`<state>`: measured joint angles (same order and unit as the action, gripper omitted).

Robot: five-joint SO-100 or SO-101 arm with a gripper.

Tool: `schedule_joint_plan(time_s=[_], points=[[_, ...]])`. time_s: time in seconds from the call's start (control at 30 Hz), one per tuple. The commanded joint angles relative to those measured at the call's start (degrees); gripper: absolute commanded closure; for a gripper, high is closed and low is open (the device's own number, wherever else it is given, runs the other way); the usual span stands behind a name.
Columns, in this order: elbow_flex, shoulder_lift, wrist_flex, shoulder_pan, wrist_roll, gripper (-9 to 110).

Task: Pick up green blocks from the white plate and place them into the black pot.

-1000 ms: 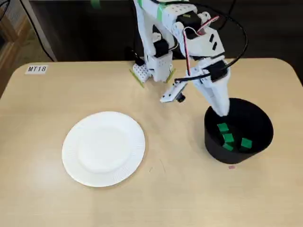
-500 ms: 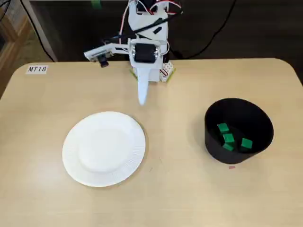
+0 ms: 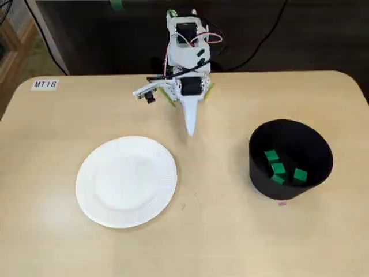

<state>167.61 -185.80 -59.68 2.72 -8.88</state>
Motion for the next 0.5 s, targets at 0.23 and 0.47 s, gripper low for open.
schedule_joint_plan(time_s=[0.23, 0.47], points=[[3.96, -0.53, 1.67, -0.53, -0.35, 104], [3.96, -0.53, 1.67, -0.88, 0.09, 104]])
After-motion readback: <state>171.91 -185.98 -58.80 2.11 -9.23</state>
